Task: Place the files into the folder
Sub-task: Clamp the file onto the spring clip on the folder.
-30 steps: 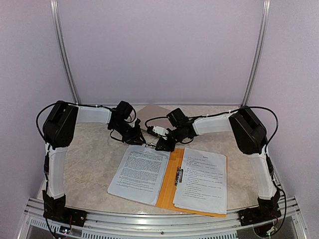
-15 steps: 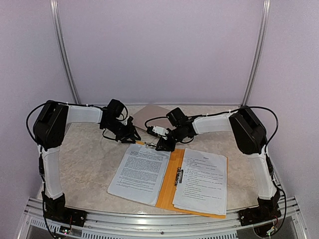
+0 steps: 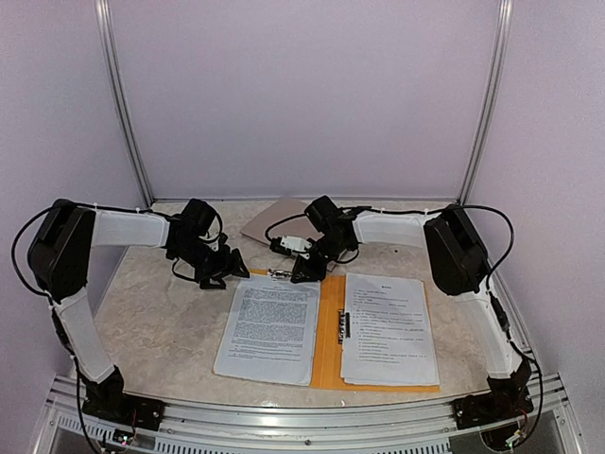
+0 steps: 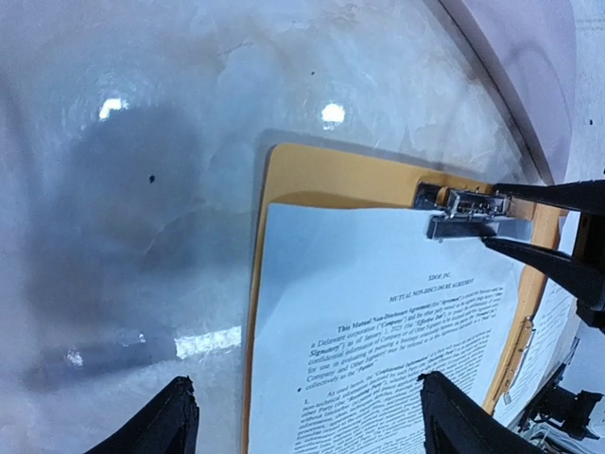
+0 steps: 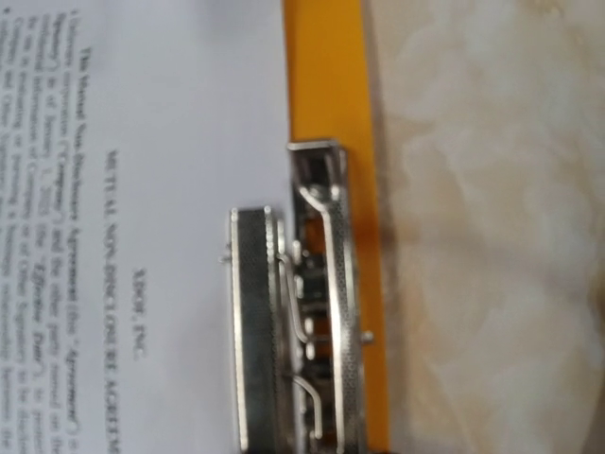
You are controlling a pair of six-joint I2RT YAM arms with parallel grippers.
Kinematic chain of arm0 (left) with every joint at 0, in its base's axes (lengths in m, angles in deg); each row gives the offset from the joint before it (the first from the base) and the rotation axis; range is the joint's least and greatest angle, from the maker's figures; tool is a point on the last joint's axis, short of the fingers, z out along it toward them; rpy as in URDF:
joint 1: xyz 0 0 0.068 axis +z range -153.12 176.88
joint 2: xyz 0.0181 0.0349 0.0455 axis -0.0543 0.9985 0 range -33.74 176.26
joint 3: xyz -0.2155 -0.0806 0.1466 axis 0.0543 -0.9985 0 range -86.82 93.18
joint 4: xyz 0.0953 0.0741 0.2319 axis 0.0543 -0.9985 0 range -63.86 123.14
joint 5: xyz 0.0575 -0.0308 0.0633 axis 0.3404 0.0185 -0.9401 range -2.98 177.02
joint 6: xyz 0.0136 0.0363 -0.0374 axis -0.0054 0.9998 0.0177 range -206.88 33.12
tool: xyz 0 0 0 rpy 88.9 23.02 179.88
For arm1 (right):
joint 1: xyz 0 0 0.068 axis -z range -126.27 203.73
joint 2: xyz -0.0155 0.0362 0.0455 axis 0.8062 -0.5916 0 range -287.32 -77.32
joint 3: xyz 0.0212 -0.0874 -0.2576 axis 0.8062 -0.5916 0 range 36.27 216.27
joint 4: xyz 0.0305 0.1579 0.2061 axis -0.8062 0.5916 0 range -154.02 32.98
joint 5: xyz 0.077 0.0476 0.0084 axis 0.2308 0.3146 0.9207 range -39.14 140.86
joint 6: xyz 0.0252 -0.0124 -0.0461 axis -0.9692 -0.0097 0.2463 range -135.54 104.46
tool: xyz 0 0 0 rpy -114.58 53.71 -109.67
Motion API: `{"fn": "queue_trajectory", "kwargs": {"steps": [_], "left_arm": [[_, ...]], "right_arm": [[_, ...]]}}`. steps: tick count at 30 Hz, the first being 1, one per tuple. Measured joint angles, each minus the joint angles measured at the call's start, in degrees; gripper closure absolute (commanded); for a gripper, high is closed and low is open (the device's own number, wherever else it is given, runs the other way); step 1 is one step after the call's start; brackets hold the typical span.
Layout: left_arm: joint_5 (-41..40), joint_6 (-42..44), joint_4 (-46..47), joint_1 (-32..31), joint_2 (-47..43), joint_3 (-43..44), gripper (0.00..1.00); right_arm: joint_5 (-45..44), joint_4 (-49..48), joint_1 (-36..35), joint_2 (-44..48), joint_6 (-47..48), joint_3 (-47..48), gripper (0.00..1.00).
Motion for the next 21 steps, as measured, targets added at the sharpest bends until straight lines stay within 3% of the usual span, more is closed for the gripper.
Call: {"fn": "queue_trajectory", "kwargs": {"steps": [4, 6, 14, 21], "left_arm": [[-1.3, -1.5, 0.0, 0.0, -3.2, -4.0, 0.17], [-1.3, -2.1, 0.3, 0.0, -4.1, -5.7, 0.16], [0.1, -3.8, 1.6, 0.0, -6.5, -10.8, 0.17], [2.8, -5.2, 5.3, -0.3, -8.0, -13.9, 0.18]], "right_arm": [[-0.3, 0.5, 0.0, -0.2, -0.2, 0.5, 0.75], [-0.3, -0.1, 0.0, 0.1, -0.8, 0.0, 0.61], [-3.5, -4.2, 0.0, 4.3, -7.7, -7.0, 0.2], [-11.5, -9.1, 0.0, 14.1, -20.2, -18.6, 0.07]]}}
